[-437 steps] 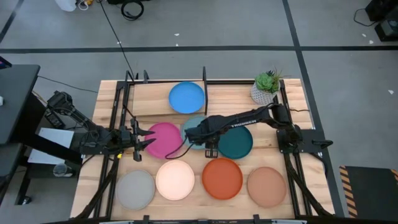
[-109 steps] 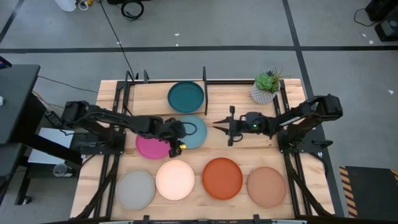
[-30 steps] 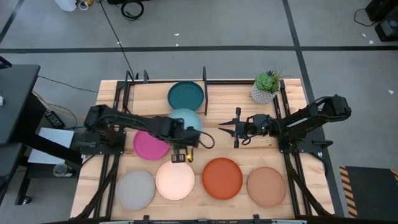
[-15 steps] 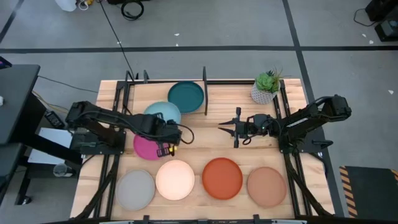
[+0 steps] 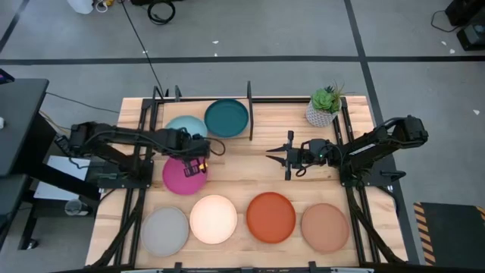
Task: Place and stack plates onto a shelf
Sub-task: Put the light blue plate on the shelf
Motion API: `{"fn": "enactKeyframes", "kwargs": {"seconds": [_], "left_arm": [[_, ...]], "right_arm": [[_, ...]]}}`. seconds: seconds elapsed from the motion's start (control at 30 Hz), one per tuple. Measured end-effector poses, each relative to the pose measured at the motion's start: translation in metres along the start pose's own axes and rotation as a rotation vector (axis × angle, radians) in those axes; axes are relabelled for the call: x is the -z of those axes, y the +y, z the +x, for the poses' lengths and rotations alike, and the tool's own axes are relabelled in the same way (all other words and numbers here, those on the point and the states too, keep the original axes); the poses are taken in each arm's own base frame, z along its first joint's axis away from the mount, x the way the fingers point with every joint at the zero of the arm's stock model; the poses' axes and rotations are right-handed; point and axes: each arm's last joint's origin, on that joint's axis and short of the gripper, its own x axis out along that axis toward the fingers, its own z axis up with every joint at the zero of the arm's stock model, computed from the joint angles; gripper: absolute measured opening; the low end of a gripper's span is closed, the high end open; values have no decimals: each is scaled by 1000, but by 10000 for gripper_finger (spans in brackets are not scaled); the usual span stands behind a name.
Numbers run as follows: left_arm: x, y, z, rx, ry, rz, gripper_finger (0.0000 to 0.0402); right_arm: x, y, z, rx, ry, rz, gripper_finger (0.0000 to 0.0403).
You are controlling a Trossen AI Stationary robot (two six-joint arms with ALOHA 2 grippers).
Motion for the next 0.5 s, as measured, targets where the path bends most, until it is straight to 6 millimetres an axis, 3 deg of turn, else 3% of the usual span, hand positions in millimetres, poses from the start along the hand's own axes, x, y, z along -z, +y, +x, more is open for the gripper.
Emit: {"fn": "enactKeyframes", "kwargs": {"seconds": [0.5], "left_arm": [[6, 49, 44, -50, 47, -73, 15]], "right_arm": [[1, 1, 0, -6, 13, 5, 81]]}}
